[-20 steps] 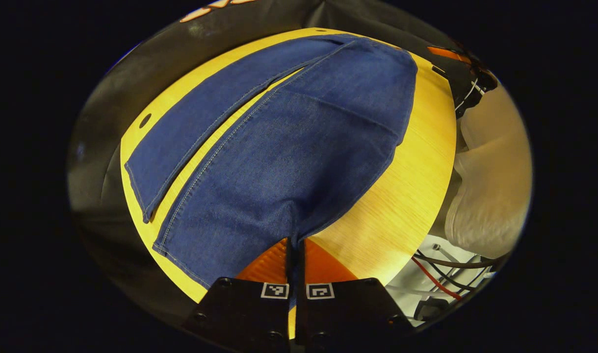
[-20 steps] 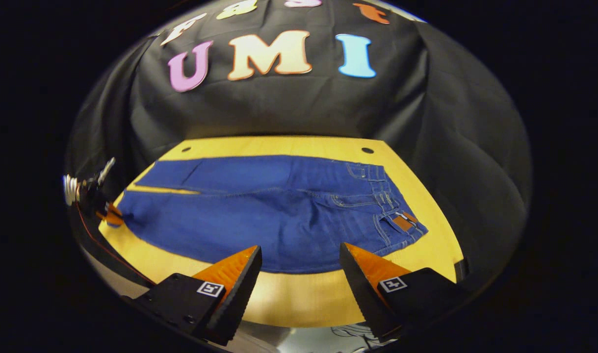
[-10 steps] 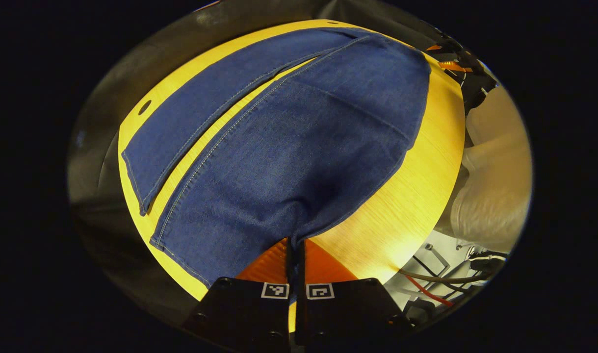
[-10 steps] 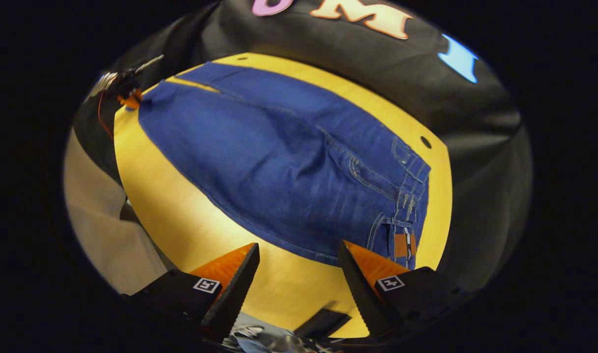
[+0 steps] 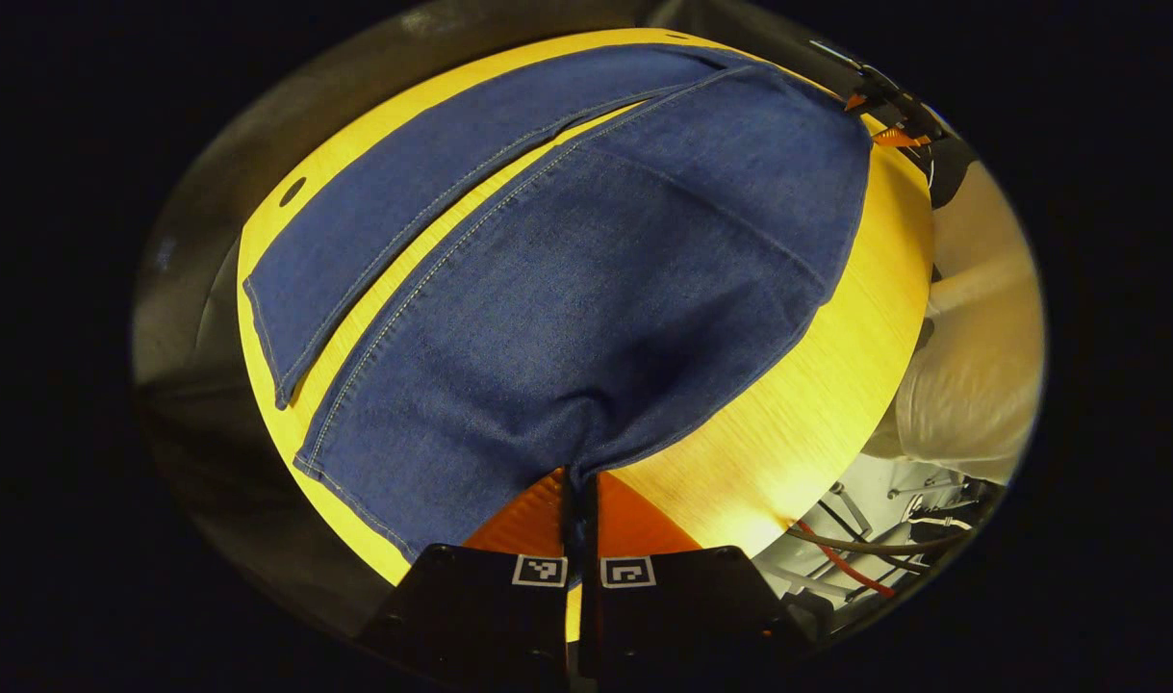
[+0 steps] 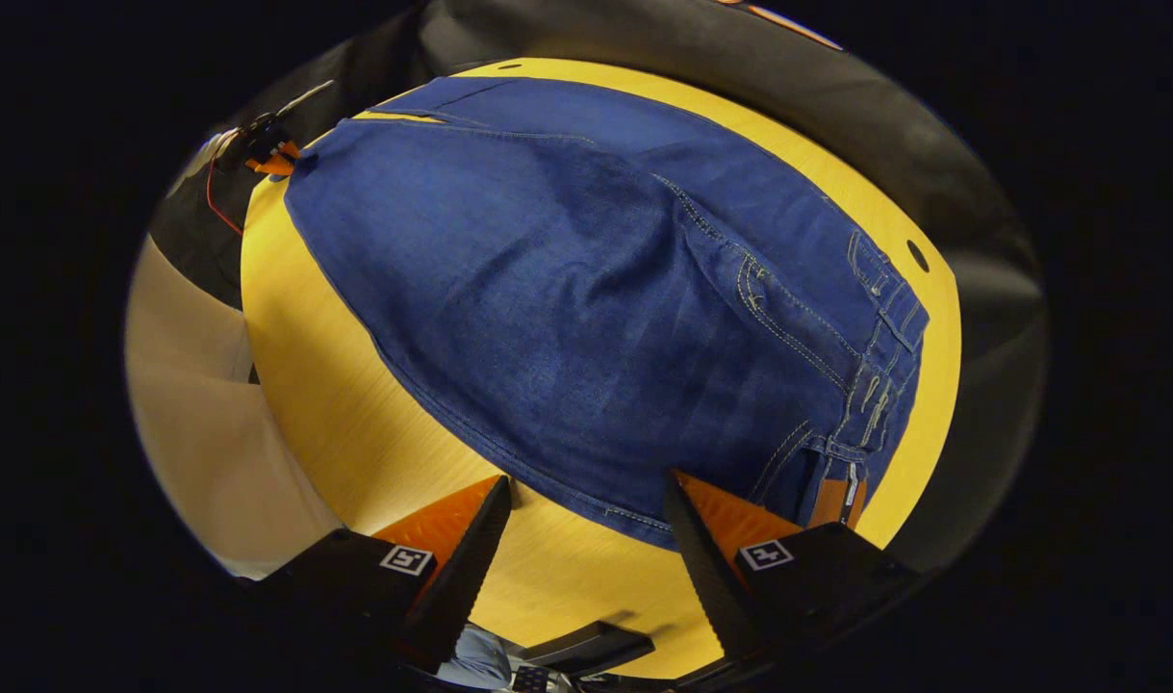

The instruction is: Grasp the waist and the cuffs of the jeans and fold them to make the two legs overlap; first hold the waist and fold one-third of the jeans toward the cuffs, then hold the cuffs and fold the remaining one-third in the same direction to finish folding.

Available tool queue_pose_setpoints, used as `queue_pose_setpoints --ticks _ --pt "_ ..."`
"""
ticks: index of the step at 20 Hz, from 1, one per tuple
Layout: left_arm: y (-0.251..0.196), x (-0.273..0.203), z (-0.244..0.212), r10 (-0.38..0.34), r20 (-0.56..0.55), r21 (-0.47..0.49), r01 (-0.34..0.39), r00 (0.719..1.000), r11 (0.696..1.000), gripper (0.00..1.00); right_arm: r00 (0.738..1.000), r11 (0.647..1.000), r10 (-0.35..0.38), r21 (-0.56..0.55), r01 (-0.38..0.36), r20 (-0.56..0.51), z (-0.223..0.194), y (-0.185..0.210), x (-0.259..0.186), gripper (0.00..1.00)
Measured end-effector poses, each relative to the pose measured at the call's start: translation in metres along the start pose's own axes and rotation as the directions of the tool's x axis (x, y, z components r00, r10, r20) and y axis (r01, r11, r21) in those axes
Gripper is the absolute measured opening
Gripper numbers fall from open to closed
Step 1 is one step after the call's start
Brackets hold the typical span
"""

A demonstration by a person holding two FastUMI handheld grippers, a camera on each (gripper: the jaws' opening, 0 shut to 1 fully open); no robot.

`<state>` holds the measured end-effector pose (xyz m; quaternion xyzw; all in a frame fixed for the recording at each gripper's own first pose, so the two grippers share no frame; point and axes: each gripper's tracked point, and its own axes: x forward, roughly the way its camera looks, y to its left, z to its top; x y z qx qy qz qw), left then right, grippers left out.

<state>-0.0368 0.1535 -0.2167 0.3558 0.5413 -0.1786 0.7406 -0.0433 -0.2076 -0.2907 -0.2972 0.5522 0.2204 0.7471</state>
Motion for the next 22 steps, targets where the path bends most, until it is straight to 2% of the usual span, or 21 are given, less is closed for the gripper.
queue_pose_setpoints --ticks 2,4,7,9,10,11,12,14,16,18,22 --pt "0.001 0.0 0.0 0.004 0.002 -0.001 -0.004 1.0 1.0 0.0 1.0 1.0 0.013 -0.022 -0.013 -0.003 0.001 -0.002 0.001 0.99" --pt "0.001 -0.001 0.0 0.009 0.001 -0.003 -0.009 1.0 1.0 0.0 1.0 0.998 0.023 -0.058 -0.023 -0.007 0.0 -0.003 0.001 0.89" --pt "0.002 0.0 -0.001 0.008 -0.013 -0.023 -0.008 1.0 1.0 0.0 1.0 0.998 0.017 -0.067 -0.018 -0.015 -0.001 -0.007 -0.001 0.85" --pt "0.002 -0.001 0.001 0.008 -0.022 -0.032 -0.008 1.0 0.999 0.0 1.0 0.998 0.013 -0.068 -0.014 -0.011 0.001 -0.012 0.001 0.7" --pt "0.001 -0.001 0.002 0.01 -0.025 -0.034 -0.011 1.0 0.999 0.0 1.0 0.996 0.012 -0.083 -0.012 -0.003 0.002 -0.015 0.0 0.58" --pt "0.0 -0.001 0.001 0.014 -0.029 -0.036 -0.015 0.999 0.999 0.0 1.0 0.995 0.011 -0.104 -0.009 0.013 0.006 -0.018 0.0 0.53" --pt "0.001 -0.001 0.001 0.018 -0.032 -0.038 -0.019 0.999 0.999 0.0 1.0 0.992 0.007 -0.129 -0.003 0.03 0.011 -0.021 -0.001 0.33" --pt "0.001 -0.001 0.001 0.022 -0.038 -0.059 -0.025 0.999 0.998 0.0 0.999 0.989 -0.01 -0.145 0.015 0.04 0.01 -0.025 0.001 0.17" --pt "0.001 -0.001 0.001 0.029 -0.034 -0.096 -0.032 0.999 0.995 0.0 1.0 0.996 -0.016 -0.085 0.018 0.022 0.008 -0.025 0.001 0.09" --pt "0.0 -0.001 0.003 0.042 -0.031 -0.116 -0.045 0.999 0.992 0.0 1.0 1.0 -0.011 -0.002 0.011 -0.008 0.008 -0.025 0.0 0.08" --pt "0.003 0.0 0.002 0.105 -0.015 -0.166 -0.106 0.994 0.98 0.0 0.999 0.998 -0.051 0.044 0.051 0.001 0.01 -0.028 -0.001 0.04"
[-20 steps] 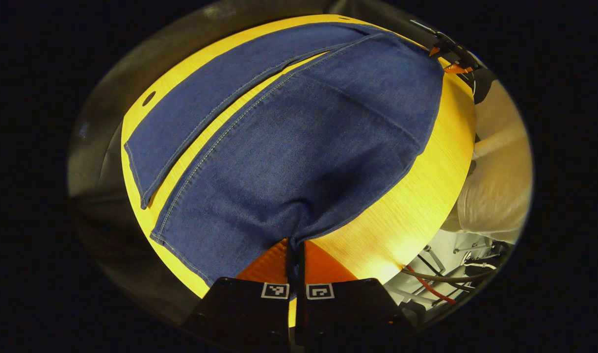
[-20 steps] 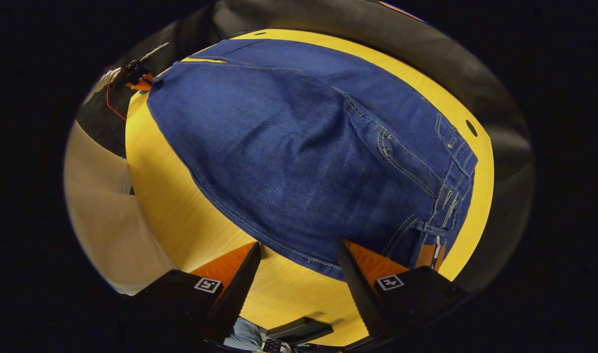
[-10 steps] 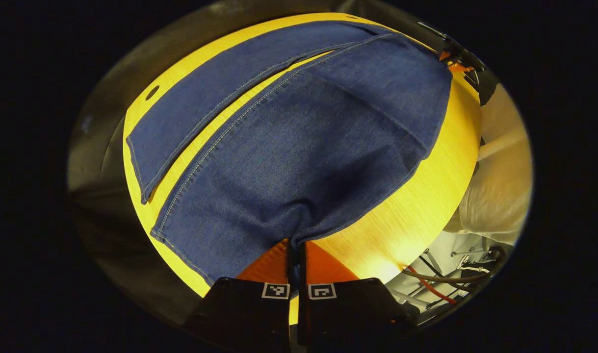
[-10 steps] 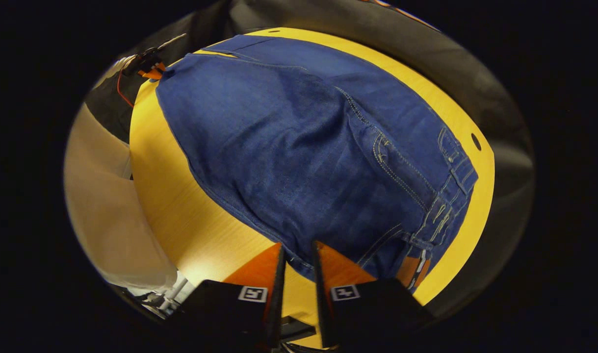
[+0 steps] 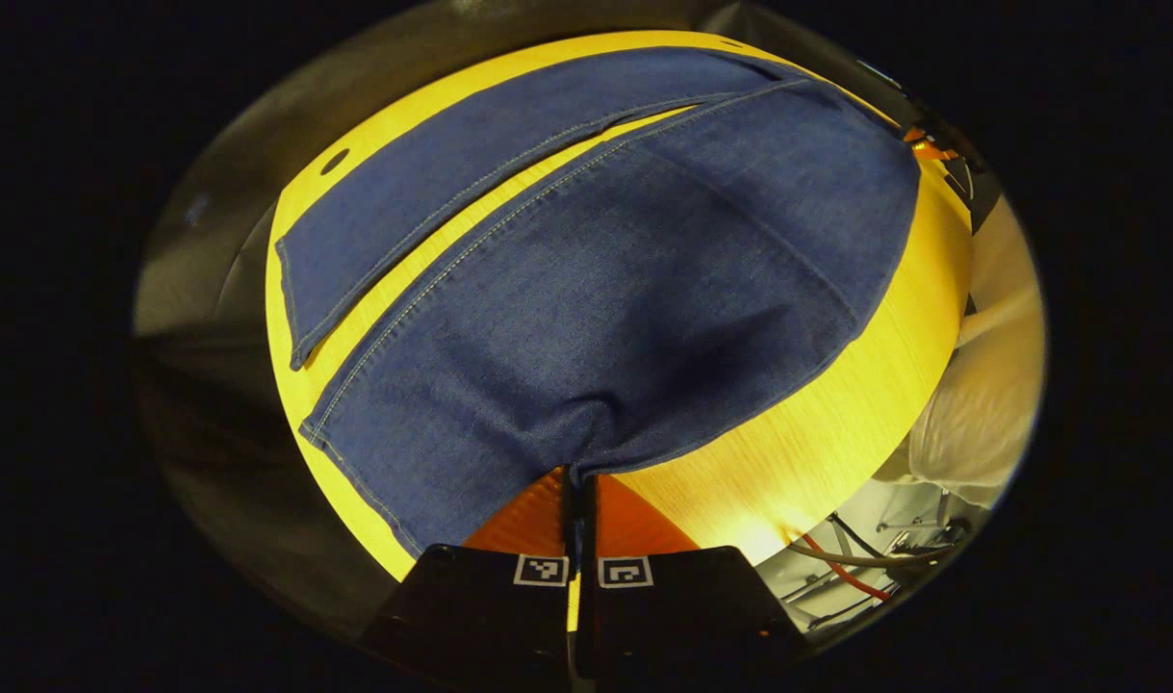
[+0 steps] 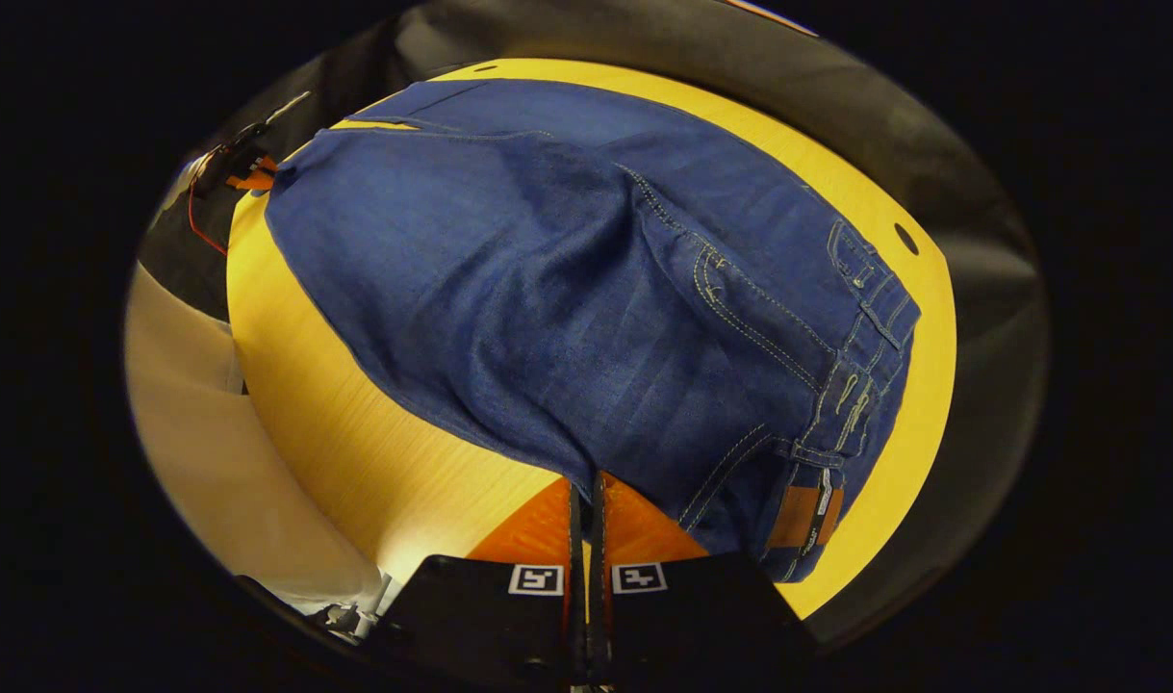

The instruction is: Grasp the waist and the cuffs of the jeans and fold them to make the two legs overlap; first hold the waist and fold one-third of the jeans toward the cuffs, then hold the cuffs and fold the remaining one-third in the same direction to finish folding.

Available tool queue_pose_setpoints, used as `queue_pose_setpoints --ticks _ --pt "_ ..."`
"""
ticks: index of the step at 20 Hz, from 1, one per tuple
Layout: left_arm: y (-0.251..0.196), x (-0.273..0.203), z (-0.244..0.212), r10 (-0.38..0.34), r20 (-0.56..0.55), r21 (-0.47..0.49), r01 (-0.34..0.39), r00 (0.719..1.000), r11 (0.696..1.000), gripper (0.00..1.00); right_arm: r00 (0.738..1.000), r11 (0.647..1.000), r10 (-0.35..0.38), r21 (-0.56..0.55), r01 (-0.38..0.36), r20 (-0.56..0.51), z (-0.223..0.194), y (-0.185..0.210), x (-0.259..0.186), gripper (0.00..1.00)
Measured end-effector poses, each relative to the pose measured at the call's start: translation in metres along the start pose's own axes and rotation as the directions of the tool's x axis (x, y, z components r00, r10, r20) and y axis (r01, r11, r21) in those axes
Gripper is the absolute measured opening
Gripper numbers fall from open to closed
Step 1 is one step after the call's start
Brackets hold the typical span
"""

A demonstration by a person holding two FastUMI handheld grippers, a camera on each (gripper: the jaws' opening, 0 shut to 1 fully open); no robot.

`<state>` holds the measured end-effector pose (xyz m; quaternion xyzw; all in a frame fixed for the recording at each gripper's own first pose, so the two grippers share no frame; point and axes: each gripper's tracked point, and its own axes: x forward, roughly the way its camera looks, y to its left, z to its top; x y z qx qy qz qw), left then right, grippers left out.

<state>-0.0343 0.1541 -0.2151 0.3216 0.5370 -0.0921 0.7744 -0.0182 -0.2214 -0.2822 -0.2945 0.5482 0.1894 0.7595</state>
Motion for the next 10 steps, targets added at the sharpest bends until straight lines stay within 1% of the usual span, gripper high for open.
queue_pose_setpoints --ticks 2,4,5,8,10 --pt "0.002 0.0 0.001 0.044 0.024 -0.074 -0.042 0.999 0.996 0.0 0.999 0.999 -0.033 0.021 0.033 0.008 0.0 -0.001 -0.003 0.04" --pt "0.001 -0.004 0.002 0.081 0.05 -0.2 -0.07 0.995 0.977 0.0 0.997 0.996 -0.075 0.044 0.074 0.02 0.003 -0.002 -0.011 0.03" --pt "0.001 -0.009 0.006 0.1 0.067 -0.246 -0.081 0.993 0.966 0.0 0.995 0.994 -0.098 0.054 0.096 0.031 0.007 -0.003 -0.019 0.03" --pt "0.01 -0.036 0.026 0.167 0.126 -0.325 -0.118 0.978 0.938 0.0 0.982 0.983 -0.169 0.083 0.162 0.08 0.025 -0.015 -0.043 0.03" --pt "0.017 -0.056 0.041 0.191 0.166 -0.381 -0.115 0.968 0.917 0.0 0.967 0.972 -0.226 0.098 0.215 0.118 0.046 -0.026 -0.066 0.02"
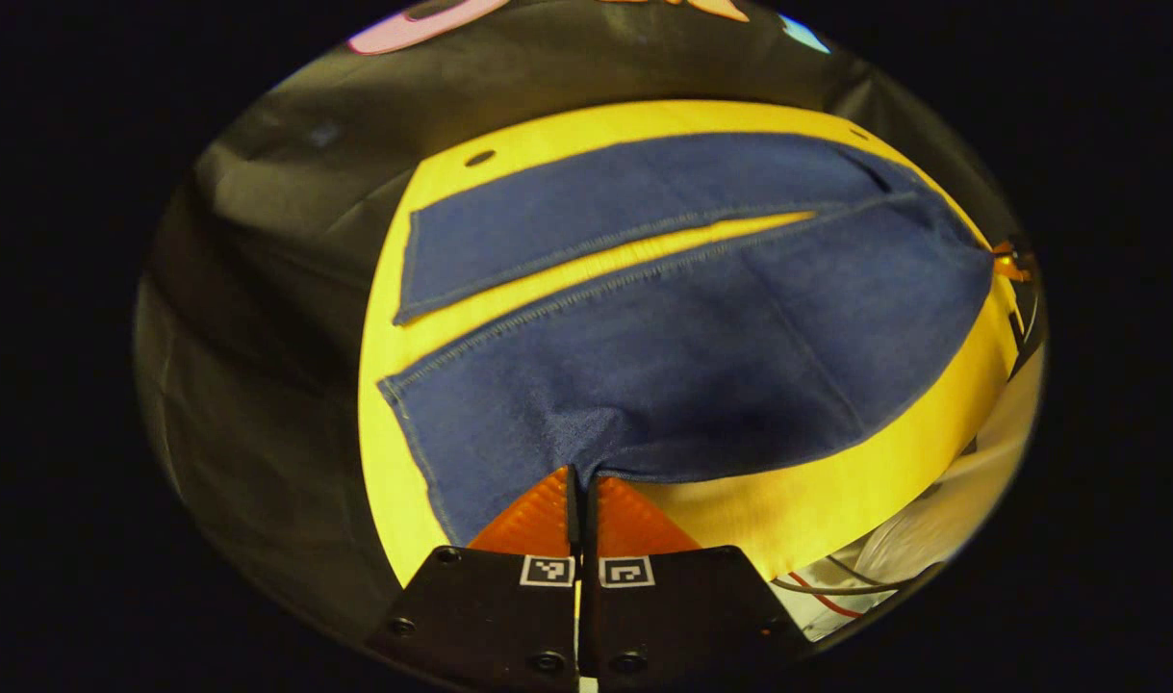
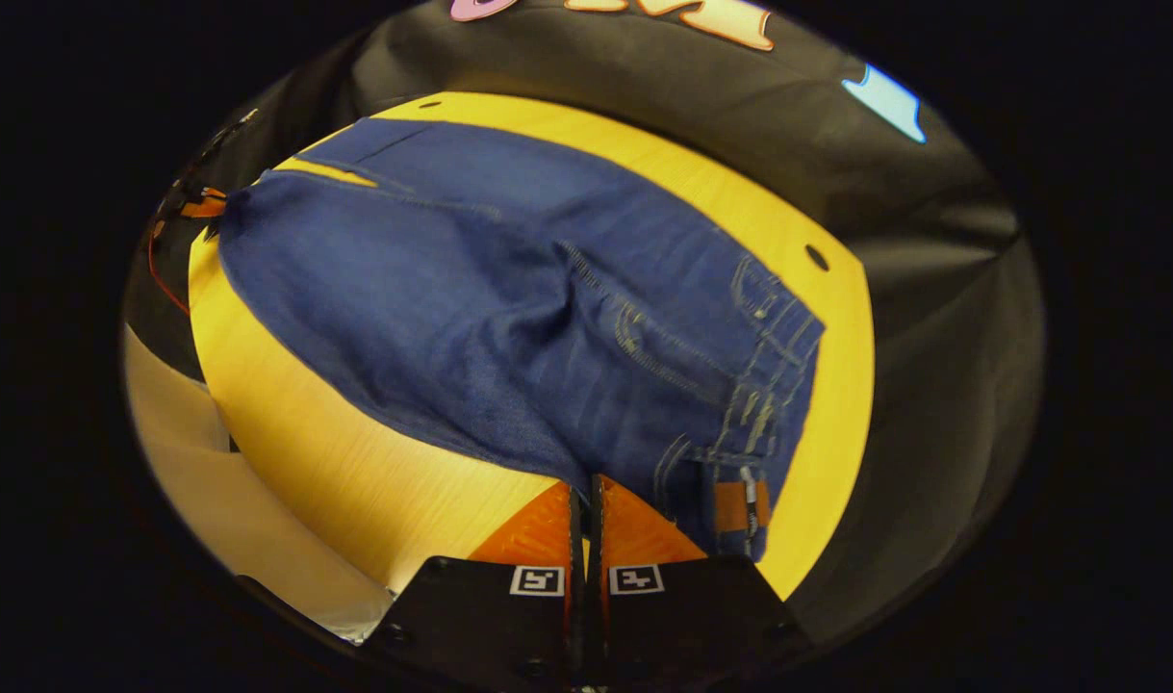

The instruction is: Grasp the waist and the cuffs of the jeans and fold them to make the two legs overlap; first hold the waist and fold one-third of the jeans toward the cuffs, then hold the cuffs and fold the remaining one-third in the same direction to finish folding.

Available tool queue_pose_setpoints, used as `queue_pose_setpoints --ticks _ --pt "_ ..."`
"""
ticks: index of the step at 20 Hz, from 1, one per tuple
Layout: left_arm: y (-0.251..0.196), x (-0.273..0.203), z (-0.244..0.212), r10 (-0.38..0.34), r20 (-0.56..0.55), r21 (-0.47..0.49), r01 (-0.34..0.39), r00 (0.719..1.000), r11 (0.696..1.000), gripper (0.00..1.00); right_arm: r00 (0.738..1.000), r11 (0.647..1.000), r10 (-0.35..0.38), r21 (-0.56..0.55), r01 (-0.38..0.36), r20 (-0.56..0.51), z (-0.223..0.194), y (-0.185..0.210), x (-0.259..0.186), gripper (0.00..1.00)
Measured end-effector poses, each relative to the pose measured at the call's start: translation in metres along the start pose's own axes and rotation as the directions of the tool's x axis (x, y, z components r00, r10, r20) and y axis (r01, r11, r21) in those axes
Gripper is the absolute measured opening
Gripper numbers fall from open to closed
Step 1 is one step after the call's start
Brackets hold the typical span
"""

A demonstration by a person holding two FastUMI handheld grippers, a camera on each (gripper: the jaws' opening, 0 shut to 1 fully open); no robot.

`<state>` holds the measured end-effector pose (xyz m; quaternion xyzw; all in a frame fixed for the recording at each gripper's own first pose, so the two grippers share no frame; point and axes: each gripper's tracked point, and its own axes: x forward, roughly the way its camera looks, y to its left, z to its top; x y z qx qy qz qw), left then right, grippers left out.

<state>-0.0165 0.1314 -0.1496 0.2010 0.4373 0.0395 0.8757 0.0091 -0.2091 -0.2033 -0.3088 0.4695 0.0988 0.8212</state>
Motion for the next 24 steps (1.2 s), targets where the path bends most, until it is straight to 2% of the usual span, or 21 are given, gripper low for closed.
queue_pose_setpoints --ticks 3,5,10,14,17,19,22,24 --pt "0.011 -0.028 0.041 0.039 0.089 -0.087 -0.031 0.995 0.996 0.0 0.996 0.998 -0.063 0.025 0.061 0.068 0.034 -0.02 -0.009 0.02" --pt "0.02 -0.044 0.066 0.087 0.136 -0.104 -0.073 0.987 0.992 0.0 0.987 0.995 -0.101 0.028 0.098 0.126 0.064 -0.035 -0.014 0.02" --pt "0.047 -0.035 0.123 0.233 0.214 -0.177 -0.197 0.949 0.964 0.0 0.964 0.984 -0.167 0.097 0.15 0.205 0.124 -0.066 0.004 0.03" --pt "0.062 -0.005 0.182 0.304 0.209 -0.196 -0.264 0.93 0.944 0.0 0.946 0.969 -0.211 0.182 0.169 0.246 0.168 -0.089 0.044 0.01" --pt "0.07 0.028 0.219 0.333 0.2 -0.141 -0.309 0.922 0.941 0.0 0.944 0.953 -0.228 0.254 0.165 0.24 0.189 -0.102 0.088 0.01" --pt "0.071 0.055 0.234 0.331 0.188 -0.096 -0.318 0.925 0.943 0.0 0.944 0.942 -0.22 0.307 0.14 0.245 0.201 -0.109 0.118 0.02" --pt "0.075 0.098 0.249 0.318 0.159 -0.094 -0.307 0.935 0.947 0.0 0.954 0.915 -0.192 0.394 0.089 0.232 0.204 -0.113 0.16 0.02" --pt "0.097 0.124 0.25 0.321 0.143 -0.088 -0.311 0.936 0.946 0.0 0.955 0.898 -0.182 0.435 0.065 0.233 0.207 -0.113 0.177 0.02"
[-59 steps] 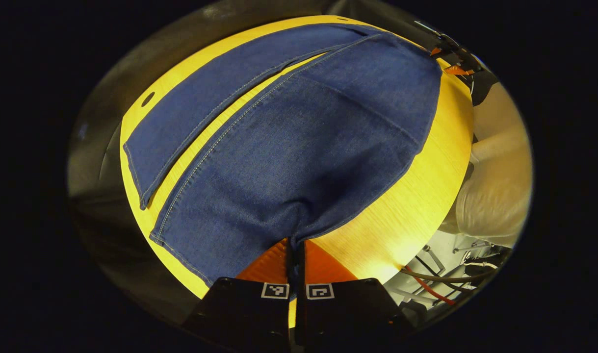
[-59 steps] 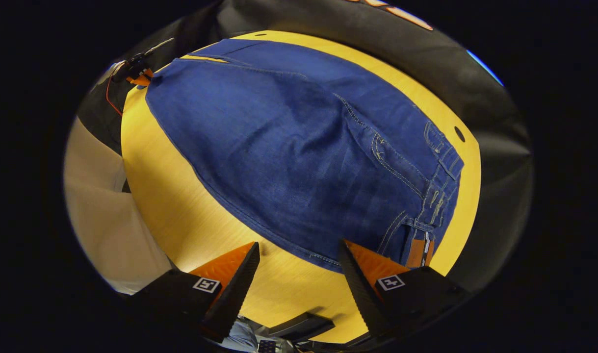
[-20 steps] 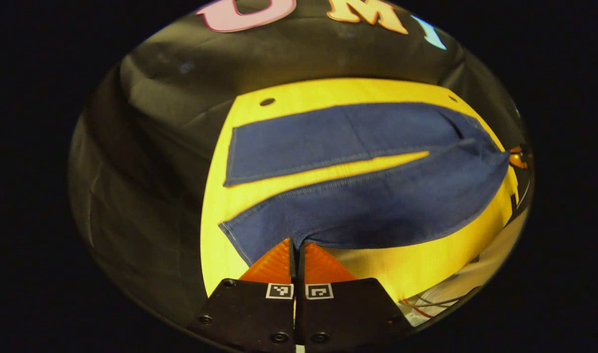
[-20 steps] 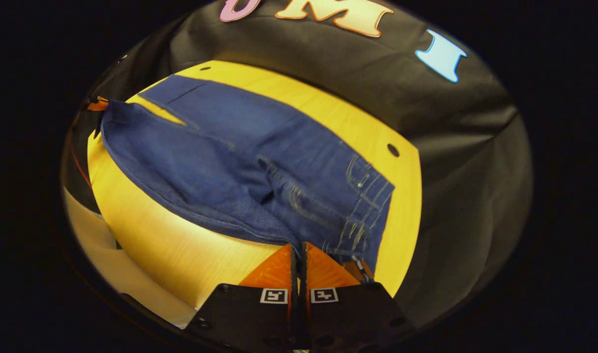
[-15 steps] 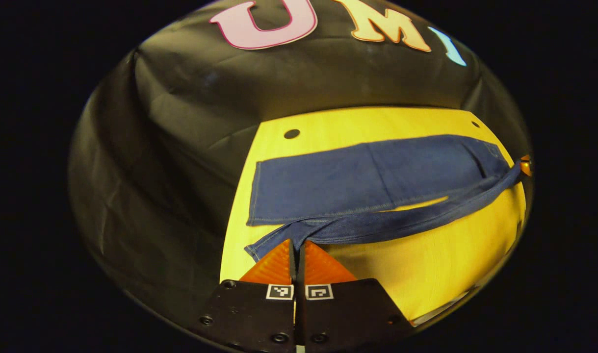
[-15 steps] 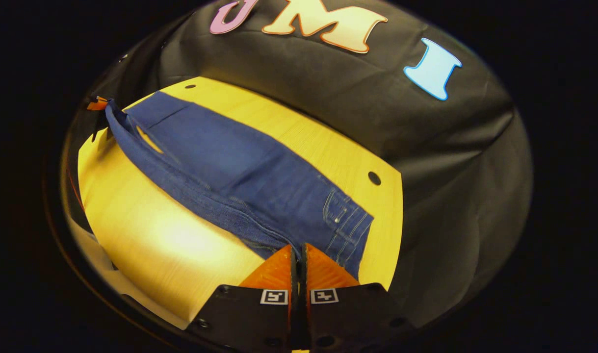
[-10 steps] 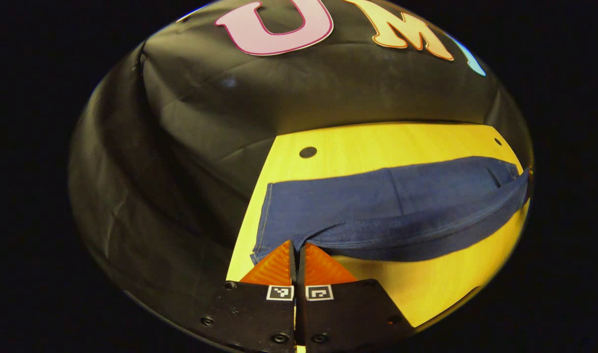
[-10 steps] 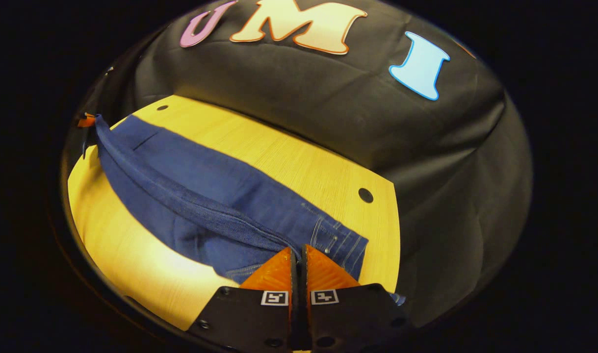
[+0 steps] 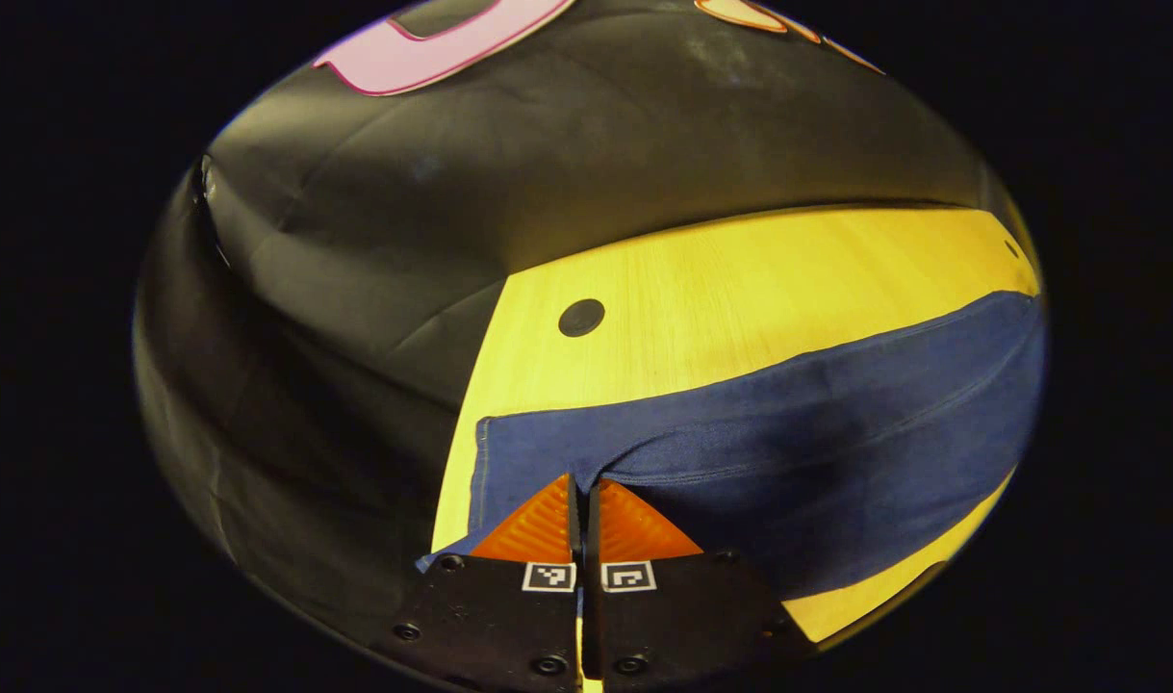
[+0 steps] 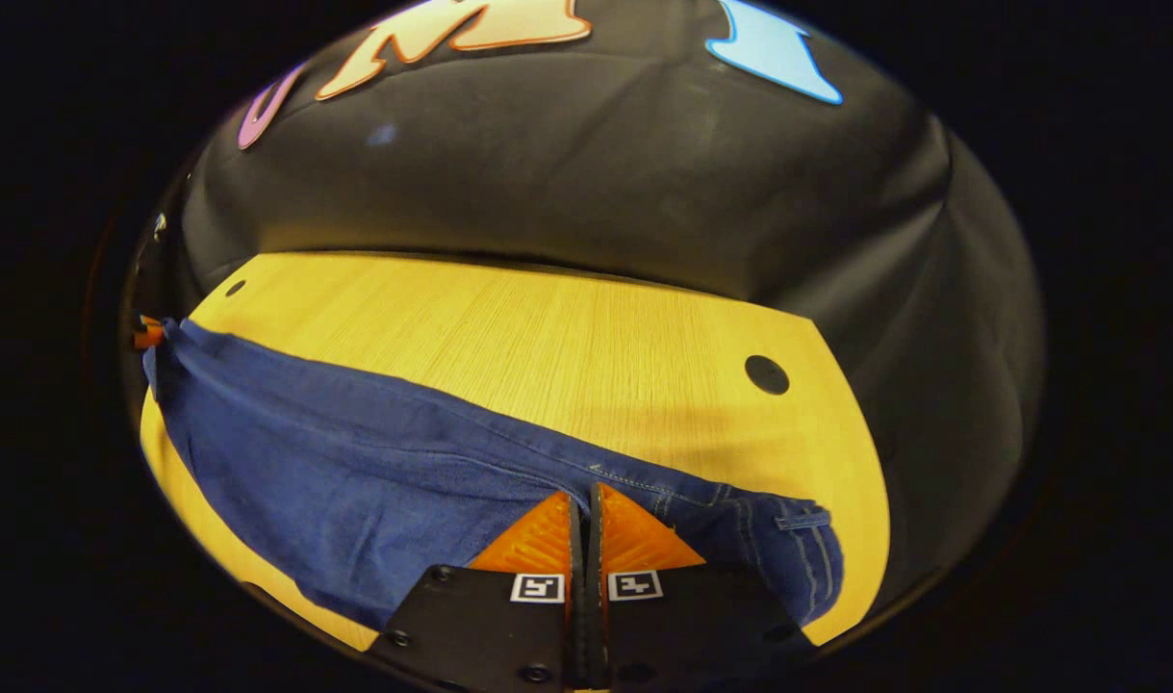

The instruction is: Grasp the waist and the cuffs of the jeans and fold them to make the two legs overlap; first hold the waist and fold one-third of the jeans toward the cuffs, then hold the cuffs and fold the remaining one-third in the same direction to finish folding.

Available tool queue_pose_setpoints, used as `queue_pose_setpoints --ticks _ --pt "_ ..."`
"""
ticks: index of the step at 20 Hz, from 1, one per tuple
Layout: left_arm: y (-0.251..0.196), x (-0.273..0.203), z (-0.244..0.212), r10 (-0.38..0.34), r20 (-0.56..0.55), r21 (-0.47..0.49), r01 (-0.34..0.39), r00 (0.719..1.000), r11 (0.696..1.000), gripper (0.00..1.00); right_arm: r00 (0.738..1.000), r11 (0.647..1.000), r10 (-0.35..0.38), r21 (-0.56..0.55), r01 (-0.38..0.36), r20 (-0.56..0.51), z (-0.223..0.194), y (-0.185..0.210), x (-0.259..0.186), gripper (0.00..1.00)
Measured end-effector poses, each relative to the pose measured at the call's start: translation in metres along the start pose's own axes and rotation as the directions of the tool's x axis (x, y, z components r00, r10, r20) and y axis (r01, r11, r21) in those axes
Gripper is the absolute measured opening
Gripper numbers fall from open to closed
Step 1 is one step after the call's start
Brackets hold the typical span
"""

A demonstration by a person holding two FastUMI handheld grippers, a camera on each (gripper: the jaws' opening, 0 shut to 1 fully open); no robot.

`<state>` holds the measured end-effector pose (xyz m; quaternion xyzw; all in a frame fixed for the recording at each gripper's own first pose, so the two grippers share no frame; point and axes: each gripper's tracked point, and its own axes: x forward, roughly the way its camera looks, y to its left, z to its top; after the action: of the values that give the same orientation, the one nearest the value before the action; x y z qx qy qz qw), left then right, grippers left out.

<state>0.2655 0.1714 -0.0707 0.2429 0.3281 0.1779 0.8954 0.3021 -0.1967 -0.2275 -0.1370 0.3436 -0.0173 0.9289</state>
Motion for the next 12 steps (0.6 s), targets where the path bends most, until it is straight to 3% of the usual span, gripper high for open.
queue_pose_setpoints --ticks 5,6,8,11,12 --pt "0.029 0.01 0.002 0.067 0.029 -0.098 -0.063 0.997 0.993 0.0 0.999 0.998 0.031 0.049 -0.031 -0.012 -0.003 -0.002 0.004 0.04" --pt "0.039 0.008 0.004 0.079 0.04 -0.133 -0.073 0.996 0.988 0.0 0.999 0.998 0.045 0.052 -0.044 -0.012 -0.002 -0.001 0.001 0.11" --pt "0.035 -0.005 0.003 0.07 0.07 -0.209 -0.054 0.995 0.976 0.41 0.997 0.995 0.077 0.07 -0.076 -0.023 -0.003 -0.002 -0.003 0.14" --pt "0.045 -0.032 0.012 0.126 0.129 -0.289 -0.084 0.984 0.954 0.98 0.992 0.982 0.12 0.142 -0.123 0.032 0.012 -0.009 -0.028 0.76" --pt "0.048 -0.04 0.015 0.133 0.154 -0.302 -0.082 0.979 0.95 0.96 0.993 0.981 0.108 0.16 -0.114 0.048 0.013 -0.02 -0.04 0.97"
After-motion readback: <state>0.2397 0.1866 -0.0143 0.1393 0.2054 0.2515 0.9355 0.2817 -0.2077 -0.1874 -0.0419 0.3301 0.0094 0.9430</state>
